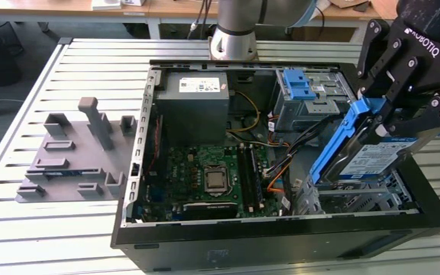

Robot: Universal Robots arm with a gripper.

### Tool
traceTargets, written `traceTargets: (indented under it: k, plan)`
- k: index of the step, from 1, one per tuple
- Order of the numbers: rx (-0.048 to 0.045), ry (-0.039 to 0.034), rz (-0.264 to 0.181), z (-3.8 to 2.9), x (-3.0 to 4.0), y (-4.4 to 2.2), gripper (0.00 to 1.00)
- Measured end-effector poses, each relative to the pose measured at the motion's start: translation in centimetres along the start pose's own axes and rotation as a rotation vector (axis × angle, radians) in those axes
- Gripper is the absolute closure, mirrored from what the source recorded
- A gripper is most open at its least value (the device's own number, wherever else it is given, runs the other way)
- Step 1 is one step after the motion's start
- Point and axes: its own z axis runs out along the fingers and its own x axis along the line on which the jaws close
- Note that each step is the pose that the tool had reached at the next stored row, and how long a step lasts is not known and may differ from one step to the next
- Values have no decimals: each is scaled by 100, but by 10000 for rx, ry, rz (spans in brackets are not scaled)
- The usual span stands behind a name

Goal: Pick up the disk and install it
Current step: 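Insert the disk into the insertion slot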

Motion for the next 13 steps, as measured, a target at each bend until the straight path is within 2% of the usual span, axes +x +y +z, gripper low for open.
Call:
traceTargets:
  k: [4,13]
  plan:
    - [1,0,19,17,-1,-35,64]
    - [0,0,20,52,-1,-55,64]
